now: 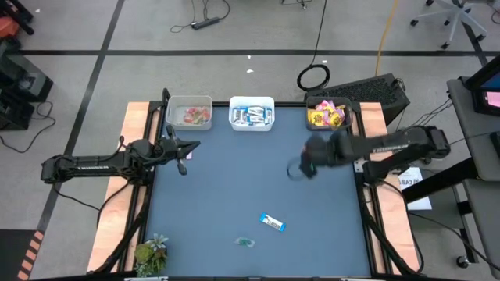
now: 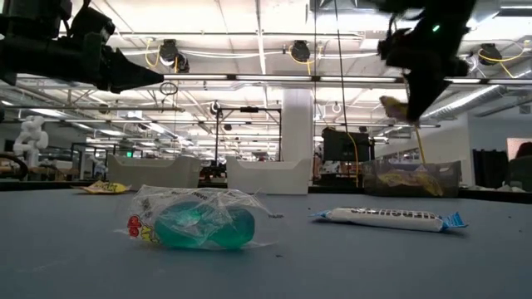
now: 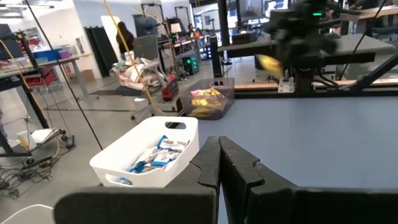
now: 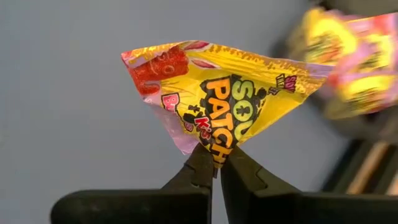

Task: Sort candy
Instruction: Put the yellow candy into the black bin

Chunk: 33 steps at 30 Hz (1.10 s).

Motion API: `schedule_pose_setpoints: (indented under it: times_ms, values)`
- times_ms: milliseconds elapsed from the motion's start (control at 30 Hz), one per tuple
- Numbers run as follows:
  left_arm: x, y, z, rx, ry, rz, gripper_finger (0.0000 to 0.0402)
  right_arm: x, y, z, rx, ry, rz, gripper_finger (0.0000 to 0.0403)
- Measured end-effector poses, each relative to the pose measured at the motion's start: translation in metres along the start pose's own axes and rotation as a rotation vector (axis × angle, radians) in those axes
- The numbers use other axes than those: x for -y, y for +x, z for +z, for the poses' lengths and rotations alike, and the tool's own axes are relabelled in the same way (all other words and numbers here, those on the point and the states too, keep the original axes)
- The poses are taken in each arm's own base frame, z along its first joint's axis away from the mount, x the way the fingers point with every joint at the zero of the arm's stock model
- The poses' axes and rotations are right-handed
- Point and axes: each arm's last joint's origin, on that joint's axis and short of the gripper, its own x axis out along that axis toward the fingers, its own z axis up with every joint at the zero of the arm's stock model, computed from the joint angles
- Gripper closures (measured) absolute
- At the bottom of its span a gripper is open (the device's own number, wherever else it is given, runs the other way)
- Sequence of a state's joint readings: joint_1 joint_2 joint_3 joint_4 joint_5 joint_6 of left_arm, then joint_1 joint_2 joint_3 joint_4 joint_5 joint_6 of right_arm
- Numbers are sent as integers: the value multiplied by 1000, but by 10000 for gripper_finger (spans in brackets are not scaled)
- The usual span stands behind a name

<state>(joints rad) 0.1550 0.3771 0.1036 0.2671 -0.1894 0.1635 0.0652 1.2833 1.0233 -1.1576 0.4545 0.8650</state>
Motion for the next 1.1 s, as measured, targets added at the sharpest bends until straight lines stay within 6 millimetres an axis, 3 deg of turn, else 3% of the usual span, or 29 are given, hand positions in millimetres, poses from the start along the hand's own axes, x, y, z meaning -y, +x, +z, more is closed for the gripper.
schedule_pose_setpoints:
  times_ms: [233, 400, 567, 700, 833, 1000, 1100]
  values:
    - [0, 0, -1, -8, -22, -2, 395, 65, 37, 51, -50, 106, -128, 395]
    - [0, 0, -1, -14, -24, -5, 395, 109, 65, 74, -100, 176, -130, 395]
    - [0, 0, -1, -15, -24, -5, 395, 144, 107, 91, -138, 218, -116, 395]
    - [0, 0, -2, -22, -22, -6, 395, 164, 138, 92, -217, 236, -130, 395]
    - [0, 0, -2, -24, -22, -6, 395, 177, 156, 88, -288, 266, -149, 386]
    - [0, 0, -2, -23, -22, -6, 395, 180, 156, 87, -292, 264, -151, 335]
    - [0, 0, -2, -23, -22, -7, 395, 181, 145, 87, -269, 268, -153, 292]
